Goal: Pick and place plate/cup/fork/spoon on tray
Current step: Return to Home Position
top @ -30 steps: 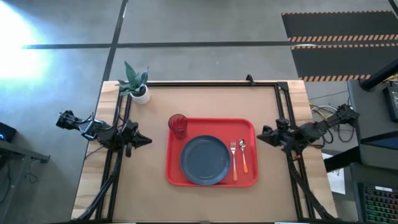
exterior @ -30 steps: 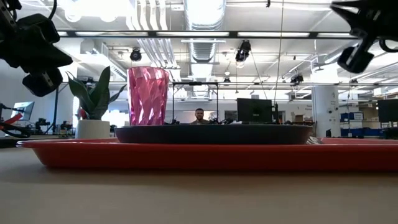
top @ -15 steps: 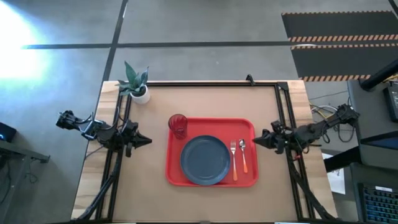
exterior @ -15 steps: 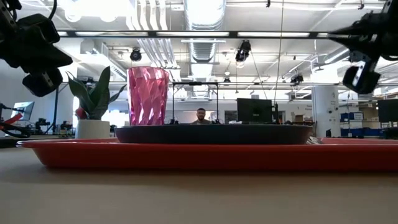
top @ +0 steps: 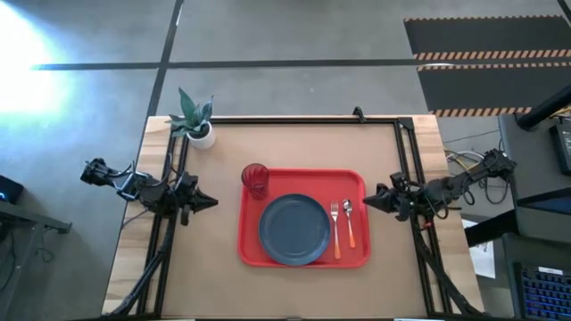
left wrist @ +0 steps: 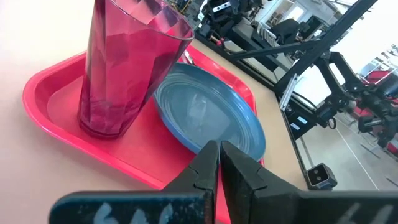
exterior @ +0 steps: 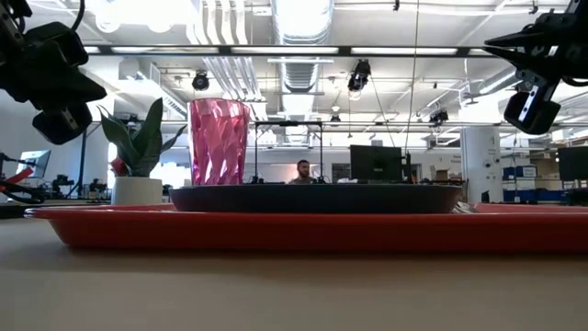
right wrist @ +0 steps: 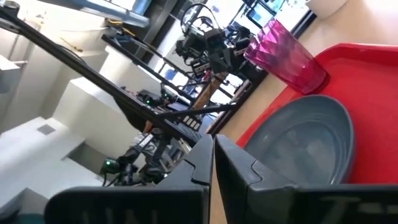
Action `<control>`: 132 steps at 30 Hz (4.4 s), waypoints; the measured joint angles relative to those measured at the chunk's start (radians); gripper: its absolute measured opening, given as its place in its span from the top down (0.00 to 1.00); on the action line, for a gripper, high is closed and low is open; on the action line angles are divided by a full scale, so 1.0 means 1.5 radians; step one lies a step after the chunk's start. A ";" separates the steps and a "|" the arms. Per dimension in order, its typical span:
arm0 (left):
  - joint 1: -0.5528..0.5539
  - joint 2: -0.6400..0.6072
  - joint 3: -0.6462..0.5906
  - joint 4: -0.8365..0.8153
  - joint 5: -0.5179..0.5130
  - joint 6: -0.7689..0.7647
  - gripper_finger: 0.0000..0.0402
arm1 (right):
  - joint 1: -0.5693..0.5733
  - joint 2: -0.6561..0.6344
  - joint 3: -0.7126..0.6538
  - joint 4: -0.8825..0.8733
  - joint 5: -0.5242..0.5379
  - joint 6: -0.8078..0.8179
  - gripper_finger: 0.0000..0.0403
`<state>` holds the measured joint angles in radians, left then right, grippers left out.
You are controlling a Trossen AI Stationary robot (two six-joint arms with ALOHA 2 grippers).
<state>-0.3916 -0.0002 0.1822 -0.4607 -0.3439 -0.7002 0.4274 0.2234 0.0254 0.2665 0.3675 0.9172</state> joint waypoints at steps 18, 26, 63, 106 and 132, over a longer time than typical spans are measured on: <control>0.000 0.000 0.000 0.001 0.000 0.005 1.00 | 0.000 0.000 0.001 0.000 -0.001 -0.036 0.98; 0.000 0.000 0.000 0.003 0.000 0.004 1.00 | 0.000 0.000 0.001 0.000 -0.001 -0.036 0.98; 0.000 0.000 0.000 0.002 0.000 0.003 1.00 | 0.000 0.000 0.002 -0.001 -0.002 -0.036 0.98; 0.000 0.000 0.000 0.002 0.000 0.003 1.00 | 0.000 0.000 0.002 0.000 -0.002 -0.036 0.98; 0.000 0.000 0.000 0.002 0.000 0.003 1.00 | 0.000 0.000 0.002 0.000 -0.002 -0.036 0.98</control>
<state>-0.3912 -0.0002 0.1822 -0.4576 -0.3441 -0.6952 0.4274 0.2235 0.0284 0.2658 0.3648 0.8631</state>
